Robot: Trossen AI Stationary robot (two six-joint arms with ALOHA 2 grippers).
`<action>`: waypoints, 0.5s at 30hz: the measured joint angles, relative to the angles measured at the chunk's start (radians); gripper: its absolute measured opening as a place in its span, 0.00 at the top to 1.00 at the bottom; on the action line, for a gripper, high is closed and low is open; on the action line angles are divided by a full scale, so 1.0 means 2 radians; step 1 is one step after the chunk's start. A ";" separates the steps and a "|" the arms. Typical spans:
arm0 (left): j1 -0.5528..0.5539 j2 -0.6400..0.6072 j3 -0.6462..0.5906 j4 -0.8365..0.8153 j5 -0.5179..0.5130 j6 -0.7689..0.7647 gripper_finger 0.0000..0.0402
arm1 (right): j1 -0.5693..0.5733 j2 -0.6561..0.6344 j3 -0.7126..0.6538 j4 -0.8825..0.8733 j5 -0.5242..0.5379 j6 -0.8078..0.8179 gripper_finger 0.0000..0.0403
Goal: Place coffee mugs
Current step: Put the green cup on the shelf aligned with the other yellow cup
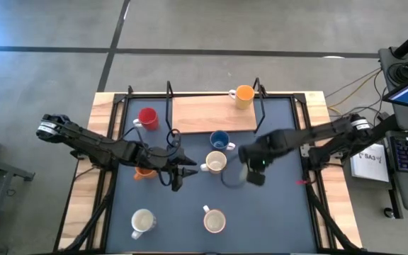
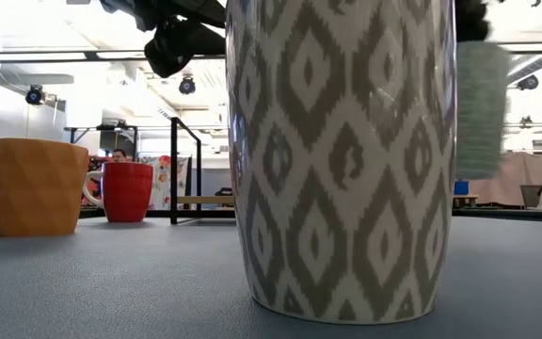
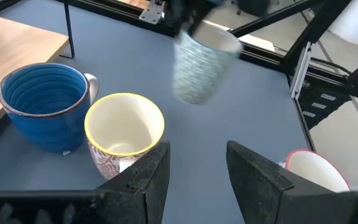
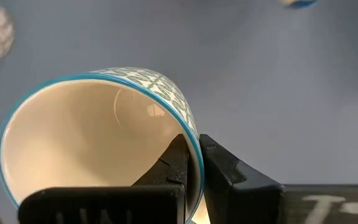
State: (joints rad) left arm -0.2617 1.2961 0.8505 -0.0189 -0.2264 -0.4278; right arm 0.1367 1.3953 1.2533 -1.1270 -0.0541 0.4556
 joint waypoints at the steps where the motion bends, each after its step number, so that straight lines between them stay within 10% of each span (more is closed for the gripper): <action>1: -0.001 0.000 0.000 0.000 0.000 0.000 0.65 | -0.014 -0.003 0.001 0.000 0.001 -0.011 0.97; 15: -0.001 0.000 0.000 -0.003 0.000 0.011 0.65 | -0.179 0.003 0.055 -0.003 0.067 -0.166 0.97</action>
State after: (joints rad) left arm -0.2634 1.2961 0.8501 -0.0257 -0.2264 -0.4055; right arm -0.2209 1.4021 1.3625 -1.1326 0.0806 0.1235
